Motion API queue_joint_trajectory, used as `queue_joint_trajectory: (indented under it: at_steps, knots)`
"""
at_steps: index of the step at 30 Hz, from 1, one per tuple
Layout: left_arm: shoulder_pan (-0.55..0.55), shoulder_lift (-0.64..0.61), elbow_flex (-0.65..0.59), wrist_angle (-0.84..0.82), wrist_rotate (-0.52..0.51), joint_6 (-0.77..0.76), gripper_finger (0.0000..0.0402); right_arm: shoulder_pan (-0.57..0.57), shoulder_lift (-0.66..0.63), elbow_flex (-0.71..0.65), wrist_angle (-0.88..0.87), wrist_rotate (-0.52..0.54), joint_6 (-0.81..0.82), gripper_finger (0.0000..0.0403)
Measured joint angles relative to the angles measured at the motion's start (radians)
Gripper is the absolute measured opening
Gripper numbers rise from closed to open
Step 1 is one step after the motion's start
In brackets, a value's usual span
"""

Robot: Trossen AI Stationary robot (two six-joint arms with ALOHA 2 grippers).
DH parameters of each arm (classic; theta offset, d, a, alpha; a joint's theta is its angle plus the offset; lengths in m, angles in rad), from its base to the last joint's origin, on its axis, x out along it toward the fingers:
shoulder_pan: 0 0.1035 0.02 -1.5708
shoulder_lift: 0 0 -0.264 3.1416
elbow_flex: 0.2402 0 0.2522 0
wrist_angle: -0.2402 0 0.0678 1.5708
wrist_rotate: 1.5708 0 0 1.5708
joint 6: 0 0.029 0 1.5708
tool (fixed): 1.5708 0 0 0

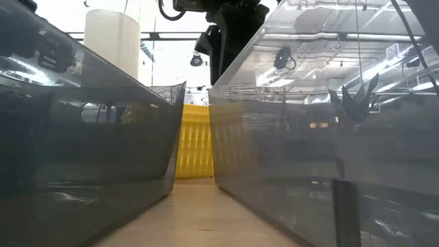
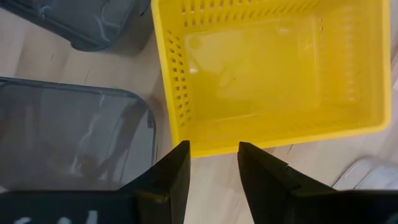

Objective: Stack baskets by color
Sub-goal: Stack the yellow bin on top of the yellow bin

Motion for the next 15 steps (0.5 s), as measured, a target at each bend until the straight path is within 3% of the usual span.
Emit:
queue_joint_trajectory:
  at_steps: [7, 15]
  knots:
    - [0.0, 0.0, 0.0, 0.001, -0.009, 0.003, 0.0021, 0.002, 0.005, -0.02, 0.007, 0.032, 0.019, 0.0134]
    - [0.0, 0.0, 0.0, 0.002, -0.09, -0.082, 0.0013, -0.033, 0.006, -0.032, -0.01, 0.069, 0.368, 0.0134]
